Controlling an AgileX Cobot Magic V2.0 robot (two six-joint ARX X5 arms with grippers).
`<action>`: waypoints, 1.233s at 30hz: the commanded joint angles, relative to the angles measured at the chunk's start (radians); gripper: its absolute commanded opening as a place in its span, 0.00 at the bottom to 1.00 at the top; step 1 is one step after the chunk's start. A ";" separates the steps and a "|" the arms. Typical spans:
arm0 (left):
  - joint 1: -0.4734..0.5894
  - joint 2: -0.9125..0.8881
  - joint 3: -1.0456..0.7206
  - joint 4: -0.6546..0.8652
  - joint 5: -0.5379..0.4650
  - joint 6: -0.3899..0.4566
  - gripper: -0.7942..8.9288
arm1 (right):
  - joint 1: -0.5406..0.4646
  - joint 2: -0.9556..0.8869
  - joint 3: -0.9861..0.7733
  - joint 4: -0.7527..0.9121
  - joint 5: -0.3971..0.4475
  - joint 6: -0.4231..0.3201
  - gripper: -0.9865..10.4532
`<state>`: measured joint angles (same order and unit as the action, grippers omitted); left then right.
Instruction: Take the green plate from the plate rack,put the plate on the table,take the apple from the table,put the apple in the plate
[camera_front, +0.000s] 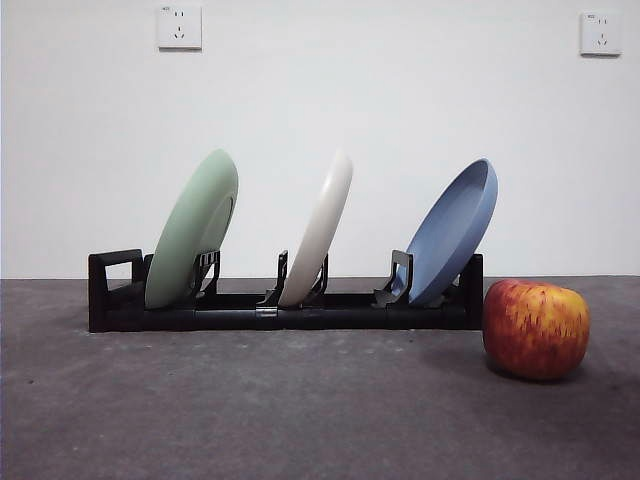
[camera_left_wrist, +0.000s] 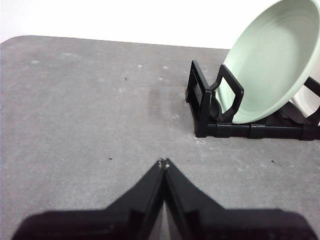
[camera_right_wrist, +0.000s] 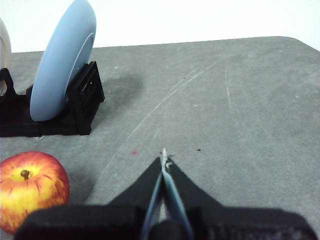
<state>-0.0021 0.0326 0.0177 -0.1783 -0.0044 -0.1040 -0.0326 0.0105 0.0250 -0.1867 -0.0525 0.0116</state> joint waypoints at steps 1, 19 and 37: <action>0.001 0.001 -0.006 0.010 0.005 0.014 0.08 | 0.000 0.000 -0.011 0.006 0.002 0.011 0.09; 0.001 0.001 0.016 0.109 0.069 -0.195 0.08 | 0.000 0.000 0.026 0.090 -0.034 0.518 0.09; 0.000 0.347 0.581 -0.033 0.351 -0.257 0.08 | 0.000 0.505 0.771 0.102 -0.456 0.489 0.08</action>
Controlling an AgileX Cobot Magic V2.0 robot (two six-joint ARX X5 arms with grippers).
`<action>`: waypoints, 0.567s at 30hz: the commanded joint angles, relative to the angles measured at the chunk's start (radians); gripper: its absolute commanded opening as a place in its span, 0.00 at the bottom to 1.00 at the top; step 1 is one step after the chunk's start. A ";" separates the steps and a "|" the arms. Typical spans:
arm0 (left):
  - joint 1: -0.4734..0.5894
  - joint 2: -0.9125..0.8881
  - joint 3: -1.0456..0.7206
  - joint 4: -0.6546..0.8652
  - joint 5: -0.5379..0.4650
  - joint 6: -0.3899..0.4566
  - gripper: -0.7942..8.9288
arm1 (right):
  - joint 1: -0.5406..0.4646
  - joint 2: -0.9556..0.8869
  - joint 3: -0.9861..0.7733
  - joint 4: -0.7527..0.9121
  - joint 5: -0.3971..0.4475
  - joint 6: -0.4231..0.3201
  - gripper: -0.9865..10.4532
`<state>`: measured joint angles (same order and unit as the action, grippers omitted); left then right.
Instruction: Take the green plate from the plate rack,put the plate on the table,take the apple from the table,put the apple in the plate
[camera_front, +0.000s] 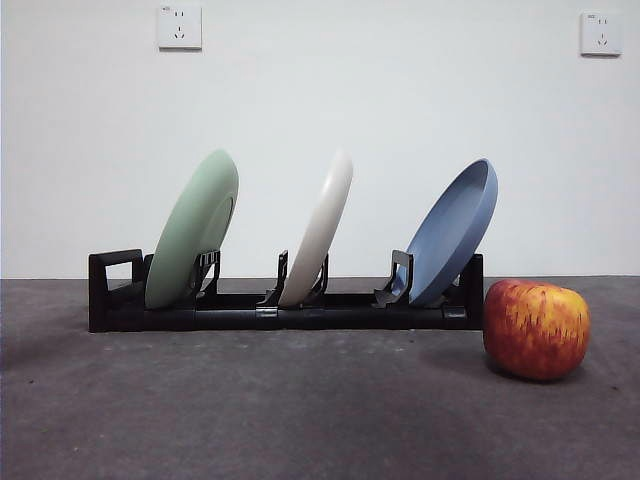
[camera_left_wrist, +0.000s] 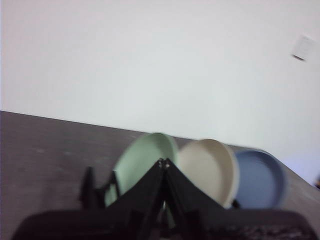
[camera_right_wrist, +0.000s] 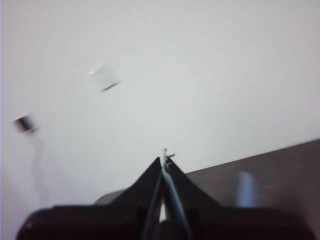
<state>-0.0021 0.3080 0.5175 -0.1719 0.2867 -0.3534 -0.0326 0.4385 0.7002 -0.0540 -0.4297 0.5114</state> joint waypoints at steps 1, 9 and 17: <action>0.000 0.114 0.131 -0.071 0.095 -0.008 0.08 | 0.000 0.122 0.154 -0.068 -0.118 -0.011 0.08; 0.000 0.457 0.563 -0.439 0.356 0.097 0.08 | 0.016 0.420 0.550 -0.535 -0.269 -0.179 0.08; -0.051 0.760 0.925 -0.845 0.261 0.327 0.08 | 0.169 0.663 0.762 -1.001 -0.019 -0.431 0.08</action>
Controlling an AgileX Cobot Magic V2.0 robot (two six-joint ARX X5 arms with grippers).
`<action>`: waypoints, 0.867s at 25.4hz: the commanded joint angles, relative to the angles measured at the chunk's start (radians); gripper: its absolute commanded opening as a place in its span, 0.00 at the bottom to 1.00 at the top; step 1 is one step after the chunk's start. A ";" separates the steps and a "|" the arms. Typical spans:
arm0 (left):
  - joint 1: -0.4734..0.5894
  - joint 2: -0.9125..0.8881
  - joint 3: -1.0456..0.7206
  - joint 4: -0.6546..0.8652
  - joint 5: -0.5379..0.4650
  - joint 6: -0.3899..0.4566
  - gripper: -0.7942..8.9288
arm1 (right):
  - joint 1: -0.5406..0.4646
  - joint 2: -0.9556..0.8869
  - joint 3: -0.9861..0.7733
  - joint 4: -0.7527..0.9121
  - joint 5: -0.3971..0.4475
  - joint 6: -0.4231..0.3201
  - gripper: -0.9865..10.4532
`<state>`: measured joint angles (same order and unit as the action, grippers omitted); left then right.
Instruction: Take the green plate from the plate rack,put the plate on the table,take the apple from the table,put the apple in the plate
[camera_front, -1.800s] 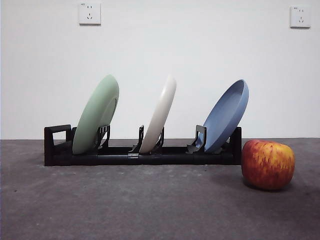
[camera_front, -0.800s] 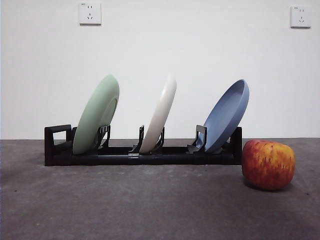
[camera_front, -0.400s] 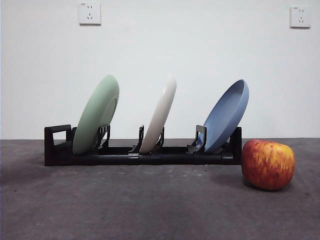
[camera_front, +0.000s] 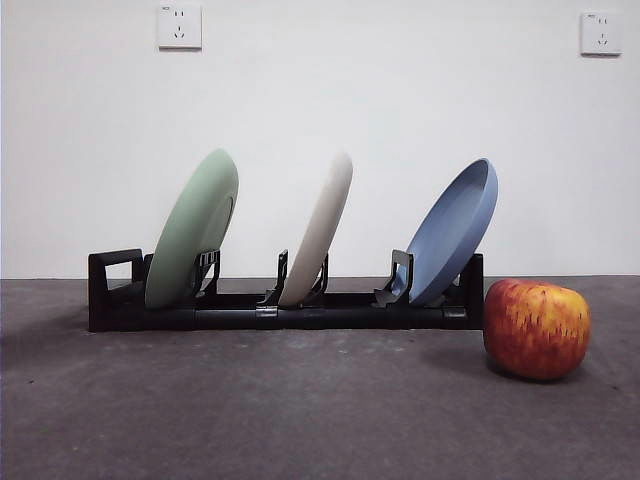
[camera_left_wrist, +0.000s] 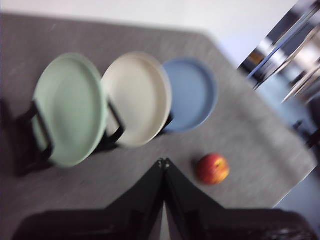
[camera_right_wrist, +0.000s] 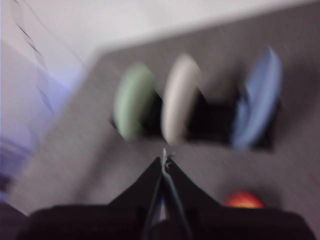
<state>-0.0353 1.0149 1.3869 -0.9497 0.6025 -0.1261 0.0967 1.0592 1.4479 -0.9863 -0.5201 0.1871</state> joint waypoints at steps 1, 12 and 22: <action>-0.029 0.077 0.075 -0.093 -0.088 0.110 0.08 | 0.062 0.063 0.021 -0.092 0.103 -0.118 0.08; -0.178 0.241 0.111 -0.111 -0.211 0.123 0.41 | 0.206 0.180 0.035 -0.078 0.263 -0.136 0.40; -0.207 0.265 0.111 -0.043 -0.210 0.097 0.51 | 0.206 0.180 0.036 -0.067 0.267 -0.136 0.77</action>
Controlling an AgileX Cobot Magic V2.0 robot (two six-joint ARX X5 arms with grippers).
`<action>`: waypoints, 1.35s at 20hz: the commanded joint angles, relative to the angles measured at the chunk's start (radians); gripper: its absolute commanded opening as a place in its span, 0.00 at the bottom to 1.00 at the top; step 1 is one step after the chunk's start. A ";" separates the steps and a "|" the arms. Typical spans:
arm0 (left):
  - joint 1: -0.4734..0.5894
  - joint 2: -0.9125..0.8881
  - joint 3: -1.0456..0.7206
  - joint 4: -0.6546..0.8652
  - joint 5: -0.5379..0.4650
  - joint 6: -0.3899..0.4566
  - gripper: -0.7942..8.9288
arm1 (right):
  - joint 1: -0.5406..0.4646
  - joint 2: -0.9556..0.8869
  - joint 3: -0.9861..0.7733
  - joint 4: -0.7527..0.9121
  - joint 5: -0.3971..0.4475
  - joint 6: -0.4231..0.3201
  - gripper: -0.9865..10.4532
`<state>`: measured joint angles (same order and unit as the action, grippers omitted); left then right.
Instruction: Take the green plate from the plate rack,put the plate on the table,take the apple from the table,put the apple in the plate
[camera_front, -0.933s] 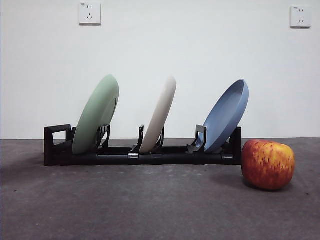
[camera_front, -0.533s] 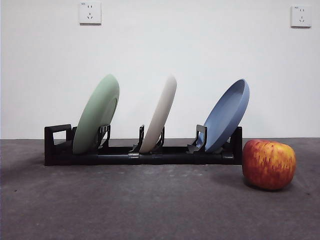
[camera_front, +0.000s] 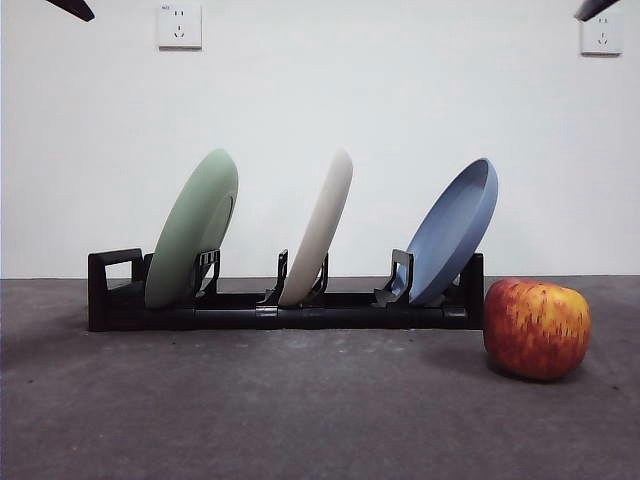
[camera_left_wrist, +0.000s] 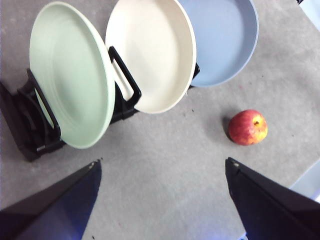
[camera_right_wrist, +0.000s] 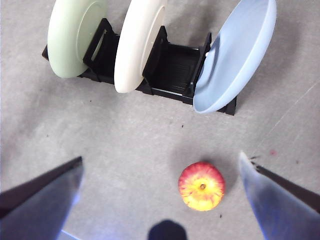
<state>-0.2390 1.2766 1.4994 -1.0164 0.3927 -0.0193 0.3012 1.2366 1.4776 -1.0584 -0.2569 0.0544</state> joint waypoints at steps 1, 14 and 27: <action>-0.003 0.003 -0.002 0.042 0.000 -0.016 0.51 | 0.002 0.003 0.006 0.006 0.003 -0.003 0.77; -0.030 0.423 0.405 0.076 -0.132 -0.062 0.51 | 0.002 0.003 0.006 0.012 0.004 0.006 0.77; -0.060 0.721 0.591 -0.101 -0.237 -0.062 0.50 | 0.002 0.003 0.006 0.012 0.004 0.006 0.77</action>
<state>-0.2932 1.9915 2.0907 -1.1194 0.1593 -0.0872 0.3012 1.2366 1.4776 -1.0538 -0.2543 0.0559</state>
